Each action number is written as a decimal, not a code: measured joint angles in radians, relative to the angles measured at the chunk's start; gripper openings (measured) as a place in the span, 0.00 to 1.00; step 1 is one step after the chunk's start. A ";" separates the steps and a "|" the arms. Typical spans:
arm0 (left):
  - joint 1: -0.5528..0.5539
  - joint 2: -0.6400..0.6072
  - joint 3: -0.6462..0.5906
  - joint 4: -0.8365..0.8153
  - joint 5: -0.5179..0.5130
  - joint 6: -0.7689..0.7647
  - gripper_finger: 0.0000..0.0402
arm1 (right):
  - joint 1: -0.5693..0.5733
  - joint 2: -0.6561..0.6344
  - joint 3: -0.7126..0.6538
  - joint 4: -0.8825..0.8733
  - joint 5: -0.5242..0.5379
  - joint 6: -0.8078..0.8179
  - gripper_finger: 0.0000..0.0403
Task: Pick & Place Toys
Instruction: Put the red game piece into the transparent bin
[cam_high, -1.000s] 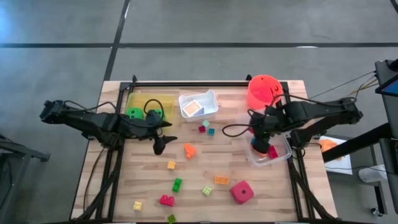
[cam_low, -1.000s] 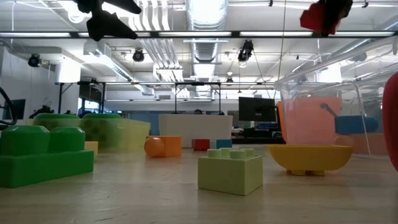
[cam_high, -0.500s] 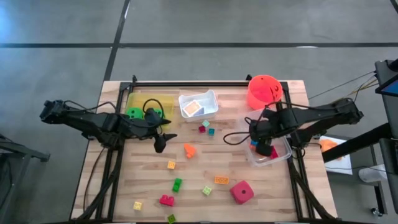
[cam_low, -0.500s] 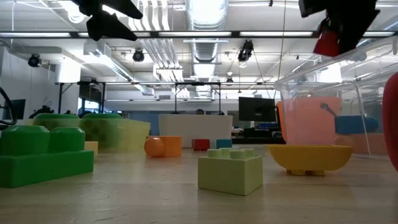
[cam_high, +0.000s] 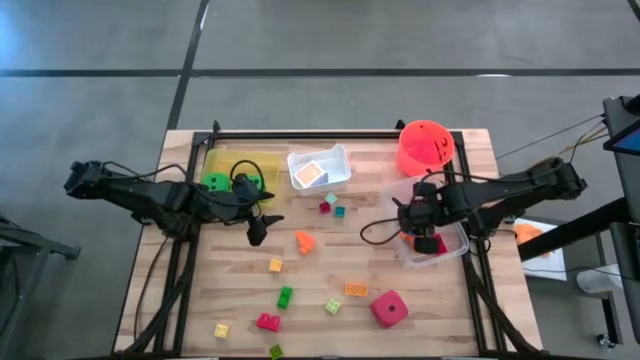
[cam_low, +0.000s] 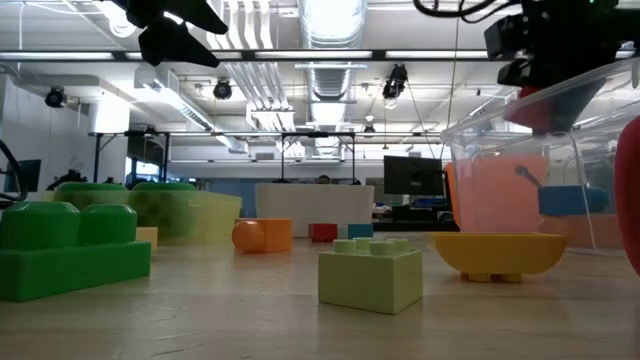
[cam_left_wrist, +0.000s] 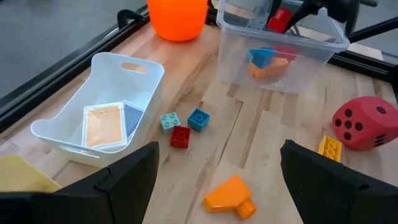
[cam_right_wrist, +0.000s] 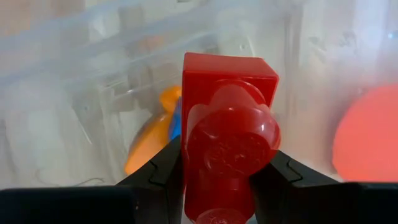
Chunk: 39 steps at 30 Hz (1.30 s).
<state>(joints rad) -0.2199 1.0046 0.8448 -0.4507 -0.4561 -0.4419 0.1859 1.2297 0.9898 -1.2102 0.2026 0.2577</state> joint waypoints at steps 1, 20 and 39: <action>0.000 0.000 0.000 0.000 0.000 0.000 0.80 | -0.004 0.000 -0.007 0.001 0.006 0.000 0.30; 0.000 0.000 0.000 -0.007 0.000 0.000 0.80 | -0.076 0.003 -0.155 0.134 -0.004 0.000 0.30; 0.000 0.000 0.000 -0.019 0.000 -0.001 0.80 | -0.141 0.003 -0.192 0.175 -0.028 0.056 0.30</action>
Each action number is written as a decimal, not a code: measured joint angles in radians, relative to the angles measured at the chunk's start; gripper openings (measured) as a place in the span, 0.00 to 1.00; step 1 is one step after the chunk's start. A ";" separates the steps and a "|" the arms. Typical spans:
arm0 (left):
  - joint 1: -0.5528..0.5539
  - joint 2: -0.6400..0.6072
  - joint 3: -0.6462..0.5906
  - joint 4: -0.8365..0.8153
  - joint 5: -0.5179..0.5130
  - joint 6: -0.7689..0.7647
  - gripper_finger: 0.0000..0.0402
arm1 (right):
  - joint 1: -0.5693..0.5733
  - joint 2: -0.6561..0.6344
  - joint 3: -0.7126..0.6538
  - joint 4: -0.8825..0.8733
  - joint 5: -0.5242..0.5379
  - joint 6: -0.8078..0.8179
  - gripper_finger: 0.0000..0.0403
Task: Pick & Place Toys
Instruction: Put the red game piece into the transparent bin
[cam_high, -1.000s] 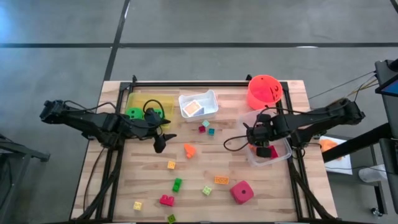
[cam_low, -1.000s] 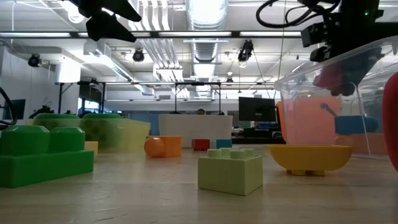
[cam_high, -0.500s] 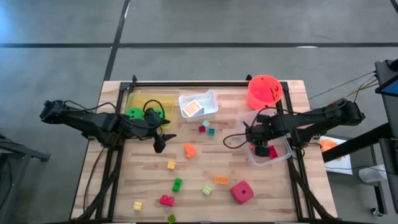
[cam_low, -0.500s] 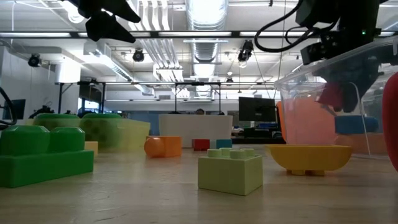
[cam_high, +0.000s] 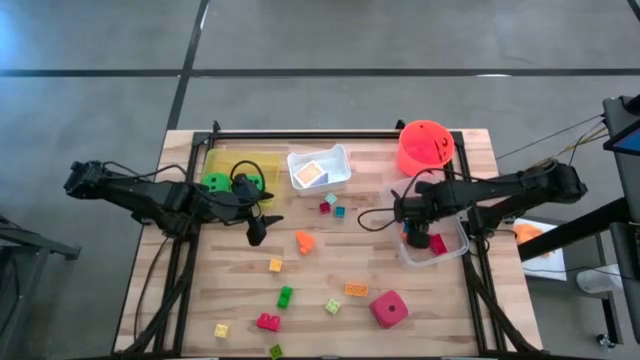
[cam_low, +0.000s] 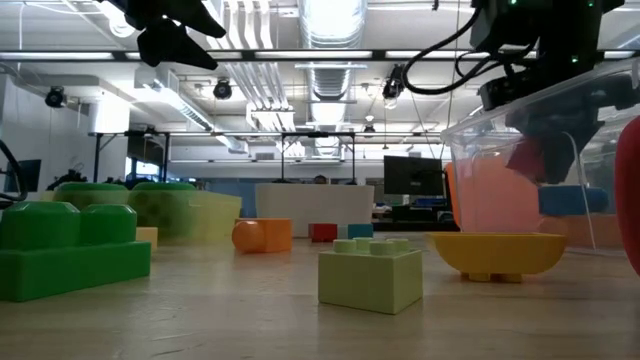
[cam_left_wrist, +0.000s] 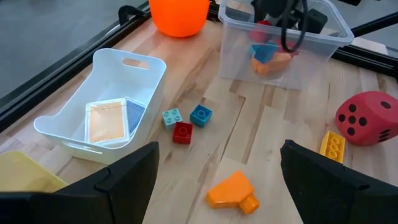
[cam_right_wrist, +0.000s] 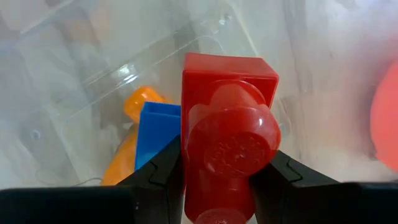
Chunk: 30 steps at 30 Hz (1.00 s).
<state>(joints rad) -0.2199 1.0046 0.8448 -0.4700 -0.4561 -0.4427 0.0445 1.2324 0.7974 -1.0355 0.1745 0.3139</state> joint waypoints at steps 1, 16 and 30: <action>0.000 0.000 0.000 0.000 0.000 0.000 0.80 | -0.009 0.000 -0.001 0.000 -0.004 0.004 0.30; 0.000 0.000 0.000 0.000 0.000 0.000 0.80 | -0.039 -0.001 -0.028 0.004 -0.048 0.020 0.30; 0.000 0.000 0.000 0.000 0.000 -0.001 0.80 | -0.038 0.003 -0.037 0.000 -0.020 0.097 0.30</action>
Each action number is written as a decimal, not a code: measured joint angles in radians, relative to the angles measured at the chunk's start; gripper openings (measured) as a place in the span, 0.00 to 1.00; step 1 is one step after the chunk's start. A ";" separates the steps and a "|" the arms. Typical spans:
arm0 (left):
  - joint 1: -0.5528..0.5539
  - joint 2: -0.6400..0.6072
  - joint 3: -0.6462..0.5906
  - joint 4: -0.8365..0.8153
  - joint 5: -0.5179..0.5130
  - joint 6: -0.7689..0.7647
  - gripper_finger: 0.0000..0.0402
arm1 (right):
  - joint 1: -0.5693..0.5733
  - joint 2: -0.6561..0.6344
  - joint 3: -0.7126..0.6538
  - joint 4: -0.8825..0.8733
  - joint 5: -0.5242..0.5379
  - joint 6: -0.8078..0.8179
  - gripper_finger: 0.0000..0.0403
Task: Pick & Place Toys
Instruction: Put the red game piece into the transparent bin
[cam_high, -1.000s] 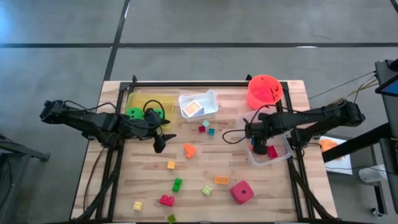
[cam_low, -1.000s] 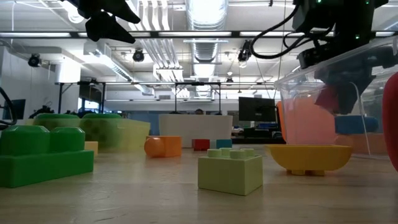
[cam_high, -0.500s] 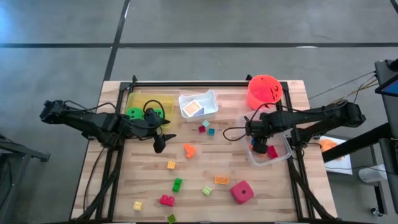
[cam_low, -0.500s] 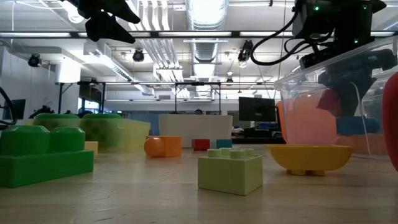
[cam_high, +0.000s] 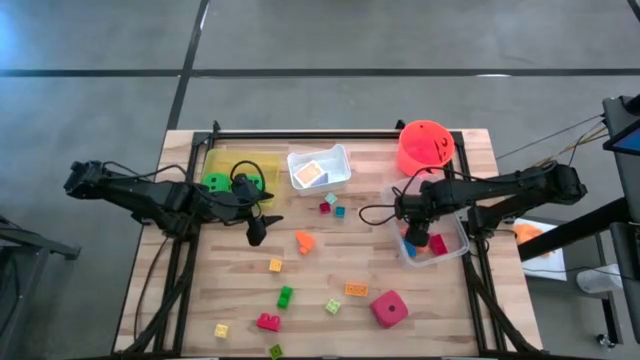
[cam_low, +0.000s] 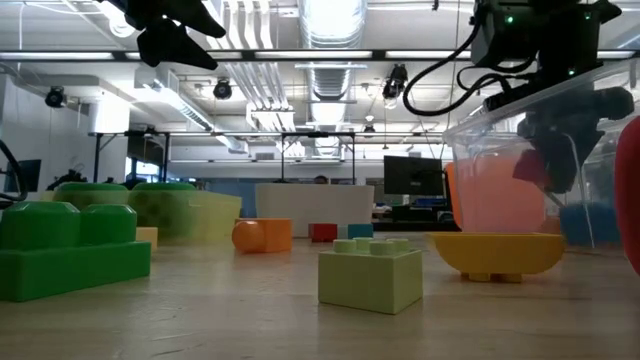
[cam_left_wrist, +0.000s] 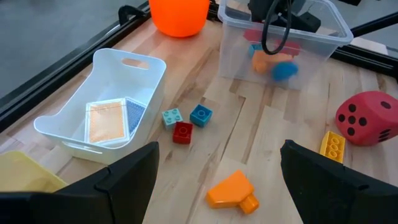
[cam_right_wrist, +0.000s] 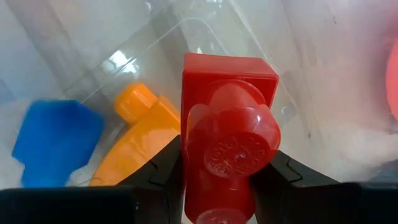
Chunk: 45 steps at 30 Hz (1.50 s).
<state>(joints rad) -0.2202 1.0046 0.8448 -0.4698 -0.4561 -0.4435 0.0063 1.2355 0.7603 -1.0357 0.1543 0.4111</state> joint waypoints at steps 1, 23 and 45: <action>0.000 0.000 0.000 0.000 0.000 0.000 0.80 | 0.000 0.002 0.000 0.000 0.000 0.000 0.30; 0.000 0.000 0.000 -0.003 0.000 -0.002 0.80 | 0.001 0.182 0.001 0.008 -0.055 -0.017 0.36; 0.000 0.000 0.000 -0.003 0.000 -0.003 0.80 | 0.002 0.074 0.002 0.033 -0.087 0.039 0.37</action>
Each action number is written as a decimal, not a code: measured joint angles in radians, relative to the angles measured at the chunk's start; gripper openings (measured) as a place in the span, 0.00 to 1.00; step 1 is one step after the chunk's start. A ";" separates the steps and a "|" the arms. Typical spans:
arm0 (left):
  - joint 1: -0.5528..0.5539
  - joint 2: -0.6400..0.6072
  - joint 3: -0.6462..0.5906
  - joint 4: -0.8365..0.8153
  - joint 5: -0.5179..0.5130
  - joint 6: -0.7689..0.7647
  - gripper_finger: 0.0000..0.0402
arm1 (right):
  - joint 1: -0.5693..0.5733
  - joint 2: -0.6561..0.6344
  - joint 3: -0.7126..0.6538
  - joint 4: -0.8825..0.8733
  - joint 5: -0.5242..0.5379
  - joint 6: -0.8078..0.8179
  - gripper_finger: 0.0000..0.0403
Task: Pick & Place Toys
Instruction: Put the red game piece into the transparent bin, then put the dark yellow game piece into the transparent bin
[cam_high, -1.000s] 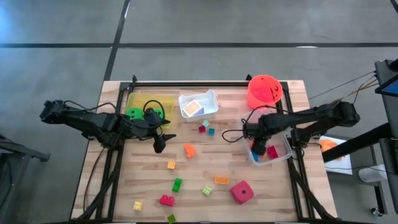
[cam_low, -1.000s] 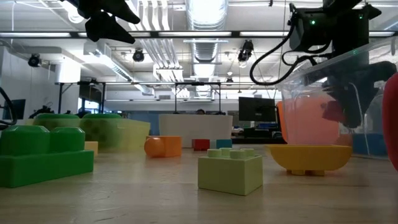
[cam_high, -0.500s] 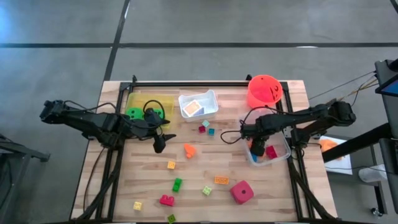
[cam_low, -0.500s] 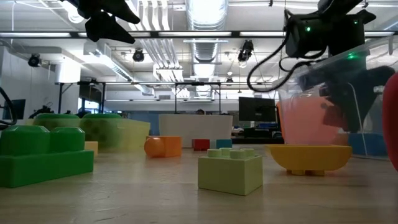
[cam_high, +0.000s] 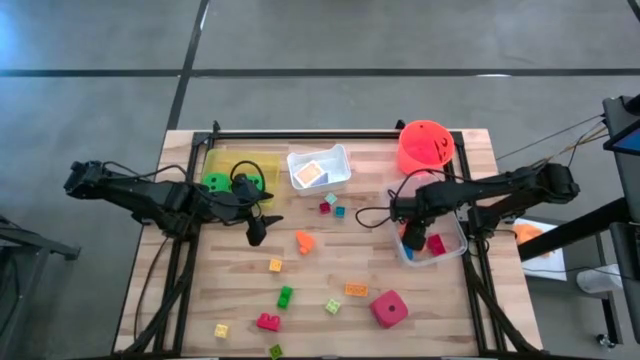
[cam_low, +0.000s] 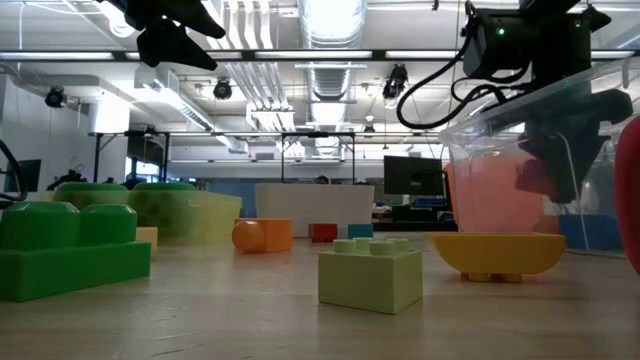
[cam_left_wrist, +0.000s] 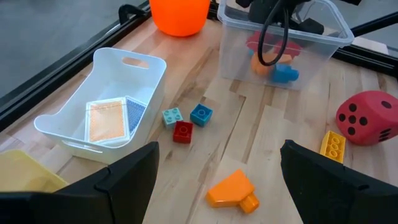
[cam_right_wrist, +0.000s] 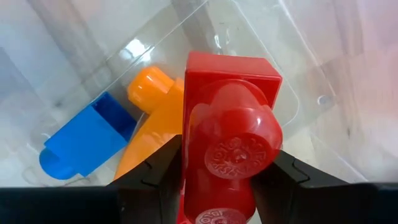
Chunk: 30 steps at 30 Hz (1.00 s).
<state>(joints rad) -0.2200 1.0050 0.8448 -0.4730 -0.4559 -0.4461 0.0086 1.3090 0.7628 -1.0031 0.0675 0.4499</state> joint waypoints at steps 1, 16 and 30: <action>0.000 0.000 0.000 0.000 0.000 0.000 0.80 | 0.000 0.003 0.000 0.000 -0.001 0.002 0.37; 0.000 0.000 0.000 -0.002 0.002 -0.008 0.80 | 0.000 0.003 0.000 0.003 -0.053 0.048 0.49; 0.000 0.000 0.000 -0.004 0.003 -0.011 0.80 | 0.000 0.003 0.000 0.005 -0.050 0.049 0.87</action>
<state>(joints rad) -0.2203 1.0050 0.8448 -0.4767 -0.4530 -0.4573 0.0082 1.3117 0.7628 -0.9977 0.0177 0.4992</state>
